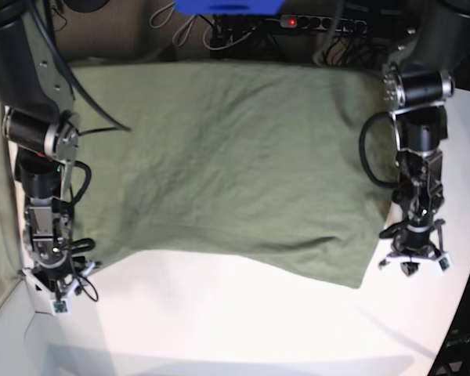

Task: Layout the t-shirt on the table in an organized manner, then fold the t-shirt properly
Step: 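Smooth the shirt flat with both grippers pressing and sliding outward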

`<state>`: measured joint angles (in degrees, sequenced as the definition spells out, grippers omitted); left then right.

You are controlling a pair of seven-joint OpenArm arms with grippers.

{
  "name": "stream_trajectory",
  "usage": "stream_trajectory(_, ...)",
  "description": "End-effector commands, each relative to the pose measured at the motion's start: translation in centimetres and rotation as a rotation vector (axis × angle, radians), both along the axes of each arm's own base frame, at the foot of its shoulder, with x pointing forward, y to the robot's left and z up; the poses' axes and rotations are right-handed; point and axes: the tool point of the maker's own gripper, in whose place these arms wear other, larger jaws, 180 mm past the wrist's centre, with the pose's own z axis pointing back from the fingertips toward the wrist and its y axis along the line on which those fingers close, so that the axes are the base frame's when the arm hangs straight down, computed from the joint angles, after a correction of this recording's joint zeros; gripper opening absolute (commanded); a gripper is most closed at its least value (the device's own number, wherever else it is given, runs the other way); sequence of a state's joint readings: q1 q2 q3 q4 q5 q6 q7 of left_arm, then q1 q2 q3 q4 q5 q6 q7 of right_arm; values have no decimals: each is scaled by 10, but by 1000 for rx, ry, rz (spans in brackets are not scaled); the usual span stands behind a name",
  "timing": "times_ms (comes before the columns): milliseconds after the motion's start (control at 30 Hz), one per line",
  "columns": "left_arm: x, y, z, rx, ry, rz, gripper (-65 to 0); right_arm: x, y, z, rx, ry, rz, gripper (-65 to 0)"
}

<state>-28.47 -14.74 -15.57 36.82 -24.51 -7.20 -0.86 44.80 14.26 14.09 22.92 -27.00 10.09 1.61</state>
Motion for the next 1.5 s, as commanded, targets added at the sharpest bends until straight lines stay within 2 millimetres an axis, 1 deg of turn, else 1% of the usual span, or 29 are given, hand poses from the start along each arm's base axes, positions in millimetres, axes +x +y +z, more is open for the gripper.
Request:
stream_trajectory(0, 7, 0, 23, 18, -53, -20, -650, 15, -5, 29, -10, -75, -3, -390)
stream_trajectory(33, 2, -3, 21, 17, -41, -34, -650, 15, -5, 30, -11, -79, -3, -390)
stream_trajectory(100, -9, -9, 27, 20, -38, -60, -650, 17, -8, 38, -19, -95, -10, -390)
stream_trajectory(133, -17, -17, 26, 16, -32, -78, -650, 17, -9, 43, -27, -99, -16, -391)
stream_trajectory(200, -29, -32, 31, 12, -38, -110, -650, 4, -15, 32, -46, -63, -37, -393)
stream_trajectory(233, -34, -39, 34, 15, -39, -126, -650, -1, -16, 33, -61, -59, -45, -394)
stream_trajectory(267, -42, -44, 35, 21, -33, -144, -650, -5, -12, 35, -73, -63, -47, -394)
stream_trajectory(367, -62, -54, 30, 35, 1, -180, -650, -35, -3, 29, -112, -50, -55, -395)
stream_trajectory(400, -69, -56, 23, 34, 23, -188, -650, -46, 6, 27, -117, -46, -38, -395)
stream_trajectory(467, -78, -60, 10, 19, 54, -191, -650, -67, 35, 21, -108, -17, 43, -395)
stream_trajectory(533, -86, -62, -7, 7, 93, -188, -650, -93, 62, 15, -103, 36, 118, -396)
stream_trajectory(600, -91, -59, -24, -7, 136, -182, -650, -115, 86, 10, -92, 96, 169, -396)
stream_trajectory(667, -95, -57, -41, -23, 178, -174, -650, -132, 103, 4, -87, 160, 216, -396)
stream_trajectory(700, -95, -55, -47, -29, 194, -169, -650, -142, 105, 0, -97, 207, 234, -396)
stream_trajectory(733, -92, -53, -48, -34, 199, -165, -650, -149, 106, -6, -107, 251, 244, -396)
stream_trajectory(800, -88, -52, -56, -51, 221, -157, -650, -164, 112, -22, -109, 349, 278, -396)
stream_trajectory(867, -86, -51, -64, -64, 241, -150, -650, -172, 111, -36, -105, 413, 280, -396)
stream_trajectory(933, -84, -48, -67, -70, 250, -143, -650, -178, 112, -56, -86, 474, 288, -396)
stream_trajectory(1000, -83, -39, -69, -64, 265, -134, -650, -185, 102, -75, -88, 537, 289, -396)
stream_trajectory(1100, -80, -36, -73, -73, 280, -125, -650, -168, 107, -87, -42, 537, 320, -396)
stream_trajectory(1133, -79, -35, -75, -76, 279, -119, -650, -162, 104, -90, -33, 541, 326, -396)
stream_trajectory(1167, -78, -32, -76, -74, 267, -106, -650, -158, 106, -96, -15, 548, 336, -396)
stream_trajectory(1233, -79, -25, -81, -60, 236, -71, -650, -145, 114, -102, 27, 550, 360, -396)
stream_trajectory(1267, -78, -19, -81, -48, 213, -48, -650, -136, 114, -102, 43, 544, 368, -396)
stream_trajectory(1333, -75, -13, -85, -44, 179, -10, -650, -120, 121, -103, 86, 529, 390, -396)
stream_trajectory(1400, -70, -5, -87, -41, 165, 24, -650, -103, 130, -96, 121, 497, 412, -396)
stream_trajectory(1467, -65, 17, -82, -21, 158, 62, -650, -85, 141, -86, 152, 457, 434, -396)
